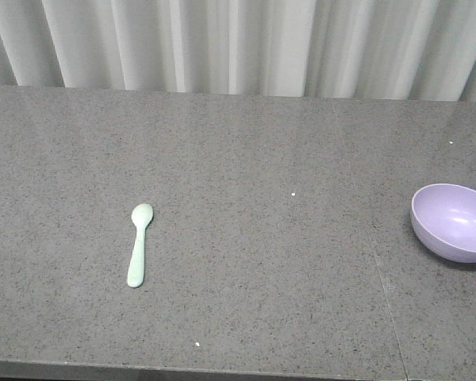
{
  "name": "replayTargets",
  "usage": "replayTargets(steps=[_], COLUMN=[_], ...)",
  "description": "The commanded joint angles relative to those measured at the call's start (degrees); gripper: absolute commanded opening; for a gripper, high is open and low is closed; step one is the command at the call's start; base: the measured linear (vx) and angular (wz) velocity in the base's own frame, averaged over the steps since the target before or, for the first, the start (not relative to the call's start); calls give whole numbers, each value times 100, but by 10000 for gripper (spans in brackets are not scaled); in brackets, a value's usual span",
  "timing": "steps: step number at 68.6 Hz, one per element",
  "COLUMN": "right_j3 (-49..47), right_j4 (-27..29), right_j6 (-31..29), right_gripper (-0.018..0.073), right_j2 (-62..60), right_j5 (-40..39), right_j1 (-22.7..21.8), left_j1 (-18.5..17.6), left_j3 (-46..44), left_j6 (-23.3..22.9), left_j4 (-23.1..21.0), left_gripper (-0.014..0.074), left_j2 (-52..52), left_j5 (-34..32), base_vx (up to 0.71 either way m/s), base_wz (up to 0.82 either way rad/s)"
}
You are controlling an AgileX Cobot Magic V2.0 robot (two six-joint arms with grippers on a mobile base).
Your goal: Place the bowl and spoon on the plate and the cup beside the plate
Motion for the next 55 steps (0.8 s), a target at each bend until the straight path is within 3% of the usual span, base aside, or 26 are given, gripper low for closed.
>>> replayTargets(steps=[1, 14, 24, 42, 55], right_j3=[39, -161, -926, -2876, -4677], right_j4=[-67, -55, -82, -147, -348], right_j6=[-4, 44, 40, 40, 44], right_gripper=[-6, -6, -6, -6, -6], right_j2=[-40, -40, 148, 1358, 2585], right_j5=[-511, -380, 300, 1785, 3549], right_j1=[4, 4, 4, 4, 4], left_j1=[-32, -32, -32, -32, -32], left_j3=[-98, -279, -955, -3249, -5338], left_j6=[-27, -32, -43, -38, -18], left_j4=[-29, -29, -50, -179, -179], left_gripper=[-6, -6, -6, -6, -6], left_j2=[-75, -75, 95, 2027, 3722], left_j5=[-435, -388, 319, 1902, 3459], base_vx=[0, 0, 0, 0, 0], base_wz=[0, 0, 0, 0, 0])
